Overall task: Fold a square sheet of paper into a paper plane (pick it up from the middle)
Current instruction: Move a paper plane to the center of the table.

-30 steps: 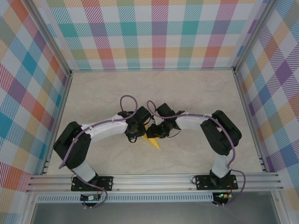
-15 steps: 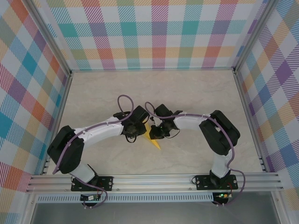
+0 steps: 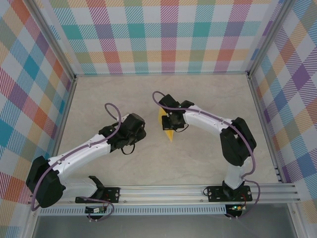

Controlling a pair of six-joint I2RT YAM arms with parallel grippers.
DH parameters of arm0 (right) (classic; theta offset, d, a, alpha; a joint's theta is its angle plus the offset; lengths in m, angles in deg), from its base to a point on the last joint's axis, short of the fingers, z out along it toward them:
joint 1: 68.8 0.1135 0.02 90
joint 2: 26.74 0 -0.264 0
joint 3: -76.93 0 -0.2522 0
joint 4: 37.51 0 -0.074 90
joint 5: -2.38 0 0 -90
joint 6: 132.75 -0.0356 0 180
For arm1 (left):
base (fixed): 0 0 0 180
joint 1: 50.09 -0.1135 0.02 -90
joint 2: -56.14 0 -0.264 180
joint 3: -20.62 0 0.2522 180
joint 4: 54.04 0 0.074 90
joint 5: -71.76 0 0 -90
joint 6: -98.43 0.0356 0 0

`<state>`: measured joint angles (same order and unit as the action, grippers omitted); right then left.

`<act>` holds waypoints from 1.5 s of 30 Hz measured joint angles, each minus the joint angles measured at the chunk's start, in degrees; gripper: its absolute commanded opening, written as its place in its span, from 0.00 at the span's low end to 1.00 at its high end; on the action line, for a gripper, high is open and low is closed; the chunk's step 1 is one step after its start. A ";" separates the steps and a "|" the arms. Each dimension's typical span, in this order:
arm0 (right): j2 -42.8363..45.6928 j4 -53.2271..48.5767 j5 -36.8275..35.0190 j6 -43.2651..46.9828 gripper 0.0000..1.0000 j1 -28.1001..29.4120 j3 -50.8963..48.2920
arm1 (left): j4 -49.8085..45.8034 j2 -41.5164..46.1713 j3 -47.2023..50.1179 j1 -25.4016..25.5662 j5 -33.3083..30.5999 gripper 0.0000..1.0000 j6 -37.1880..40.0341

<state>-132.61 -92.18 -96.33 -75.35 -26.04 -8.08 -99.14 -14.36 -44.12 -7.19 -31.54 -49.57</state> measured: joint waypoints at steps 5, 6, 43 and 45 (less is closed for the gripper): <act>-7.10 -3.85 -2.47 -1.31 0.08 -0.07 4.37 | -0.13 1.05 1.51 -0.24 -0.24 0.33 -1.03; -8.33 -4.46 -2.67 -1.42 0.09 -0.13 5.09 | -0.04 1.55 1.73 -0.28 -0.31 0.33 -1.18; -14.93 -4.11 -1.20 -5.22 0.44 -1.22 6.58 | 0.66 3.17 4.79 -1.46 0.39 0.34 -2.47; -14.84 -4.11 -1.11 -5.40 0.44 -1.38 6.56 | 0.76 3.17 4.90 -1.46 0.39 0.34 -2.47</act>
<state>-147.45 -96.29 -97.44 -80.75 -27.42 -1.52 -98.37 -11.19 -39.22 -8.66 -31.14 -52.04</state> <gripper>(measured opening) 0.439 0.342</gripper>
